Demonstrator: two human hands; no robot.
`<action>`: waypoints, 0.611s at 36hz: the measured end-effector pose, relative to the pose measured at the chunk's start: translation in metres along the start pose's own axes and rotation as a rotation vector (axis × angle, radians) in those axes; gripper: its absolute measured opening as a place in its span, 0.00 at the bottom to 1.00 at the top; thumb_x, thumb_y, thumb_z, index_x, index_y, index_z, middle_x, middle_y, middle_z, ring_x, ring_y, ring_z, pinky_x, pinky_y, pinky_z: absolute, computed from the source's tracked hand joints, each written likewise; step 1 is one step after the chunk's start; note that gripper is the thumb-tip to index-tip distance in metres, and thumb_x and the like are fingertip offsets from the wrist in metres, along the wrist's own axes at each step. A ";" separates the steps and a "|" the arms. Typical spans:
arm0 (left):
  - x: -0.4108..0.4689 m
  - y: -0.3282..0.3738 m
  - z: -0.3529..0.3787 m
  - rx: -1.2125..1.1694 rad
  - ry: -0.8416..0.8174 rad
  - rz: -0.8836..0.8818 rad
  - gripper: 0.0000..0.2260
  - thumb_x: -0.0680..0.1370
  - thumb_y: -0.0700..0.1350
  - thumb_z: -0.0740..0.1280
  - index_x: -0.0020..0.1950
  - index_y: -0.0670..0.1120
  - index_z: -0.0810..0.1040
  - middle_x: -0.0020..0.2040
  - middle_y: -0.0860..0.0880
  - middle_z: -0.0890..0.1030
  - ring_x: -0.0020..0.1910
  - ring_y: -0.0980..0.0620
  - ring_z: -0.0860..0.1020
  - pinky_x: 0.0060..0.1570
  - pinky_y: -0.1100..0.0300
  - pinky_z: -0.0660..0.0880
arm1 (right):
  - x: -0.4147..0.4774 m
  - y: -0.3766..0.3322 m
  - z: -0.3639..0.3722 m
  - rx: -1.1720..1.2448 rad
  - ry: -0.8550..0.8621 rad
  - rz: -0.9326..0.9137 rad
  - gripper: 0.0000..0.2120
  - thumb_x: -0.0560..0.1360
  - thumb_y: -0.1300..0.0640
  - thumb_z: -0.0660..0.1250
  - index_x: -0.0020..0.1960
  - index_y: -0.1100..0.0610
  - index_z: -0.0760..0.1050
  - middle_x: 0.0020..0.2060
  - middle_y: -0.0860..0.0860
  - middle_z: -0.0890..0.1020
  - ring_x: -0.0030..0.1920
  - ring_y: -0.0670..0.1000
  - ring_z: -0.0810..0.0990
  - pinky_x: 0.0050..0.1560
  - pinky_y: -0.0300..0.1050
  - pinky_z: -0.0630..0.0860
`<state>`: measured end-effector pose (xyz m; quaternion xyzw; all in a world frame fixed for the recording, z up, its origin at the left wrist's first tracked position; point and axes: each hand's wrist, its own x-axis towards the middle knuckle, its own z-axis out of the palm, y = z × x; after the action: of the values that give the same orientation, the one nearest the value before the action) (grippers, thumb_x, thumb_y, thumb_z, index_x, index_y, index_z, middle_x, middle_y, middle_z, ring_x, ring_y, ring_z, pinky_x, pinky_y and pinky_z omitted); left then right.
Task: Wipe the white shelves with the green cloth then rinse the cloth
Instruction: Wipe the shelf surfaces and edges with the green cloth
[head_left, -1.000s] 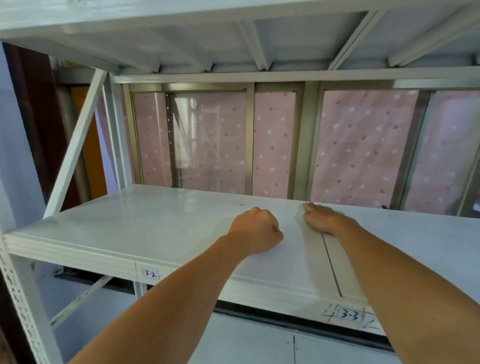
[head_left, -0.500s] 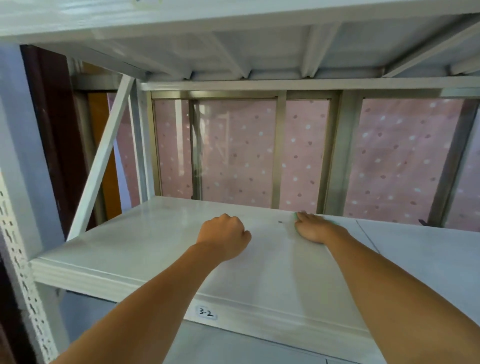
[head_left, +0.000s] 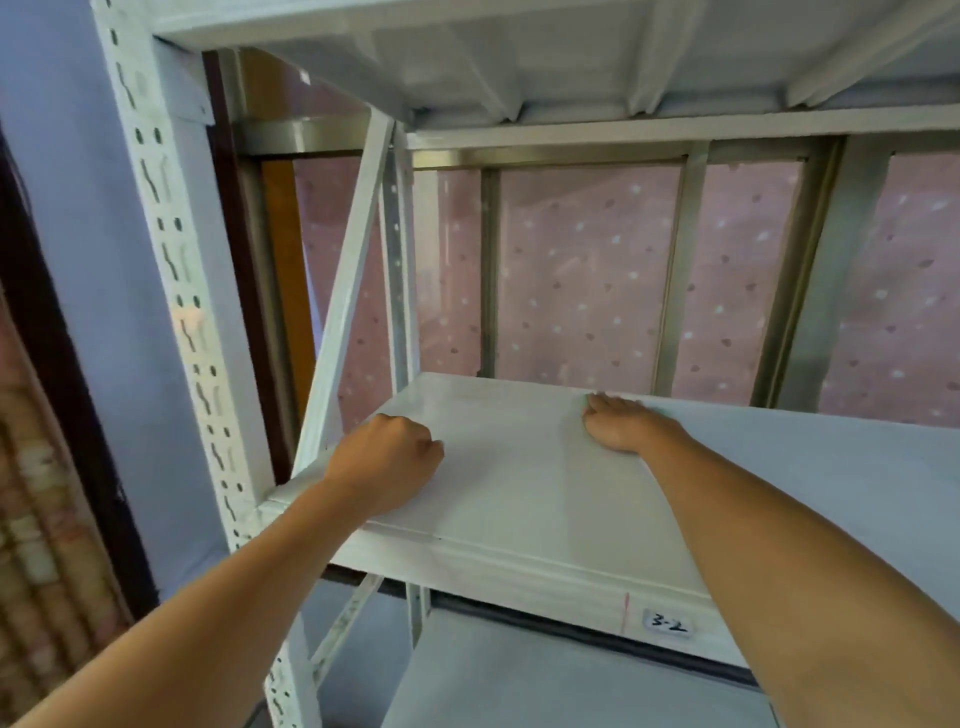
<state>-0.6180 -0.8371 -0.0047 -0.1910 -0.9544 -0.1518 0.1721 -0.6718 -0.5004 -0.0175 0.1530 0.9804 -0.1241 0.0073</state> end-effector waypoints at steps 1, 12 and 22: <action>-0.002 -0.010 0.000 -0.025 -0.006 -0.015 0.14 0.79 0.52 0.59 0.39 0.51 0.79 0.43 0.50 0.80 0.42 0.46 0.76 0.43 0.58 0.71 | 0.003 -0.014 0.004 -0.003 -0.003 -0.007 0.32 0.79 0.42 0.38 0.82 0.51 0.45 0.81 0.50 0.47 0.80 0.55 0.49 0.78 0.59 0.48; -0.009 -0.053 0.002 -0.127 0.062 0.145 0.14 0.79 0.51 0.60 0.43 0.50 0.84 0.40 0.53 0.81 0.39 0.50 0.77 0.45 0.57 0.79 | 0.018 -0.137 0.027 -0.014 -0.006 -0.078 0.29 0.82 0.47 0.41 0.82 0.53 0.46 0.81 0.52 0.48 0.80 0.56 0.50 0.78 0.58 0.48; -0.004 -0.068 0.006 -0.256 0.065 0.119 0.16 0.76 0.53 0.58 0.38 0.47 0.80 0.36 0.50 0.78 0.37 0.48 0.75 0.42 0.53 0.77 | 0.039 -0.216 0.042 -0.051 -0.018 -0.122 0.30 0.81 0.47 0.42 0.82 0.54 0.47 0.81 0.54 0.50 0.79 0.58 0.53 0.77 0.59 0.51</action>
<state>-0.6445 -0.8960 -0.0267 -0.2628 -0.9081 -0.2678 0.1859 -0.7748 -0.6981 -0.0083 0.0915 0.9906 -0.1006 0.0125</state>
